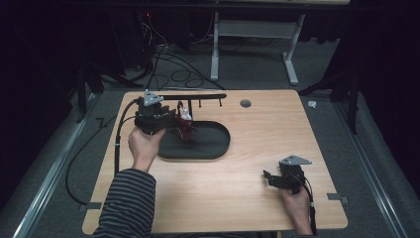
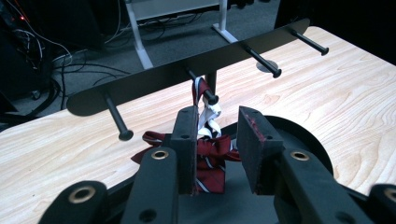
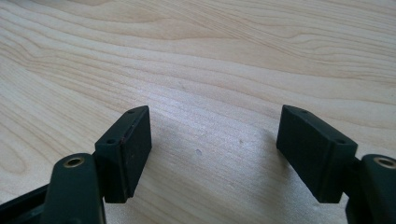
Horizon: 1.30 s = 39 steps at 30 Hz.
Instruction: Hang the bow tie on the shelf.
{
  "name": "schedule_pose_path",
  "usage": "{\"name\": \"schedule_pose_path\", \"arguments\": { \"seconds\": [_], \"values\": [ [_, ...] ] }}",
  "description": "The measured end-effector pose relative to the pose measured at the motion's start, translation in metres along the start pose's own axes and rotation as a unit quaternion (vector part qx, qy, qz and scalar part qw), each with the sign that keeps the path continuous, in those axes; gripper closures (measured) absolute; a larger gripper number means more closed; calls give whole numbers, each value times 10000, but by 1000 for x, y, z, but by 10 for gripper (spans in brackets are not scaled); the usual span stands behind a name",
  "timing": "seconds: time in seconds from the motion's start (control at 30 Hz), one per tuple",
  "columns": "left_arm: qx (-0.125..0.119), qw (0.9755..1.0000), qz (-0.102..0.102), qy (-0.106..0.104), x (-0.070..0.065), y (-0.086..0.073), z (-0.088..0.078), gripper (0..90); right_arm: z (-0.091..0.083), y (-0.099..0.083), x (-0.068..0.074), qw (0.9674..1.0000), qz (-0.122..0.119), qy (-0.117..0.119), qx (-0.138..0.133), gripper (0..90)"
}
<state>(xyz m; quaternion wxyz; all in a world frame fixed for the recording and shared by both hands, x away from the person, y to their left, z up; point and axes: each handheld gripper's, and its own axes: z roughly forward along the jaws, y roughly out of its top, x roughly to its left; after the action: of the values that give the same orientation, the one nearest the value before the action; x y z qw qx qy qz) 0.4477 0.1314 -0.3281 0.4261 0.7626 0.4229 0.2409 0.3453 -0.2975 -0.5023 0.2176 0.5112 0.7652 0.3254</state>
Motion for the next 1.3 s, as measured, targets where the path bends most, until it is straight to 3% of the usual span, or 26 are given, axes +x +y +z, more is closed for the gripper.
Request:
{"name": "schedule_pose_path", "arguments": {
  "seconds": [0.8,1.3],
  "values": [
    [1,10000,-37,-40,5,-17,-25,634,0,0,0,10000,-18,-18,-3,279],
    [-7,9997,-233,-65,12,-35,-39,601,0,0,1,10000,-38,-32,-3,279]
  ]
}}
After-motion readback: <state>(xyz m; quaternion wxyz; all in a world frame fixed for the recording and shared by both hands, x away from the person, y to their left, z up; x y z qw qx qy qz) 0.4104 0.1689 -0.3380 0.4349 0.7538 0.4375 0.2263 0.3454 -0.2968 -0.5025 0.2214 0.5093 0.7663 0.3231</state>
